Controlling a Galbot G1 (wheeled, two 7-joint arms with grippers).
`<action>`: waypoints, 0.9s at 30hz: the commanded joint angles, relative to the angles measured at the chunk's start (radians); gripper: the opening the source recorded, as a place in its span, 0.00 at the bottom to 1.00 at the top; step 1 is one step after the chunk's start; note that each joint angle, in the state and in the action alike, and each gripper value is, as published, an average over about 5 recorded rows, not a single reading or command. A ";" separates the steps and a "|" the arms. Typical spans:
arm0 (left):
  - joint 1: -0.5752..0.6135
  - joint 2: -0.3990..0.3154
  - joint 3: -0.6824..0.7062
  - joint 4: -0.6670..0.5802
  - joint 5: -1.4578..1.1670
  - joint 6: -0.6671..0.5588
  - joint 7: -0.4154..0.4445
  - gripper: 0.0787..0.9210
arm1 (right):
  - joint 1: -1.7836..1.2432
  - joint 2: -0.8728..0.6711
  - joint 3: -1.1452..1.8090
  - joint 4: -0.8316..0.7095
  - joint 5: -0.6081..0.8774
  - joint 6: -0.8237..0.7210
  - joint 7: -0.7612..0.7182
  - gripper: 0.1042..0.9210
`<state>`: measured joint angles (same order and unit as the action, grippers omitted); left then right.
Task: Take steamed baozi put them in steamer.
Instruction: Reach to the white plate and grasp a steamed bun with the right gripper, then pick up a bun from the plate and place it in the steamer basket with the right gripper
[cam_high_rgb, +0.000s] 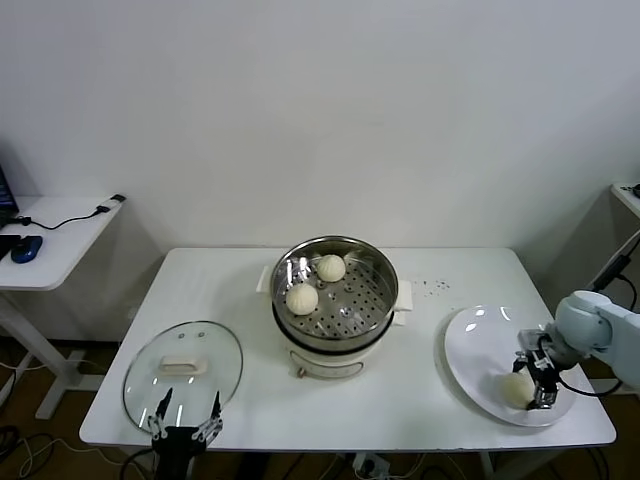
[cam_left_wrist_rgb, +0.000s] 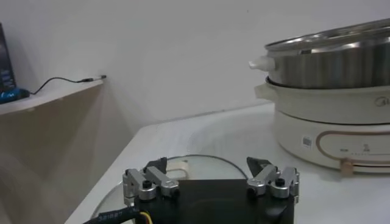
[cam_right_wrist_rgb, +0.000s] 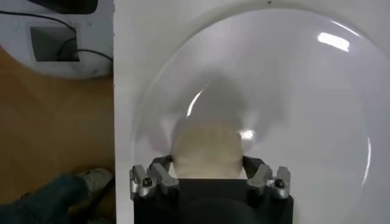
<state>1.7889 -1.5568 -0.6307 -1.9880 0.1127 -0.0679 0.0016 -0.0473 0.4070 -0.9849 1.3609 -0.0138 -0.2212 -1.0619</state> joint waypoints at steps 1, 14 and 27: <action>-0.005 0.000 0.001 -0.003 0.001 0.004 0.000 0.88 | -0.008 0.008 0.009 -0.008 0.002 0.001 -0.013 0.72; 0.003 -0.002 0.005 0.001 0.007 -0.002 0.000 0.88 | 0.037 0.018 0.028 -0.037 0.003 0.088 -0.039 0.62; 0.007 -0.003 0.008 -0.011 0.015 0.002 0.001 0.88 | 0.804 0.301 -0.344 -0.017 -0.137 0.727 -0.191 0.60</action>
<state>1.7952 -1.5604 -0.6254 -1.9949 0.1251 -0.0676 0.0015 0.2035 0.4922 -1.0617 1.3411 -0.0937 0.0751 -1.1687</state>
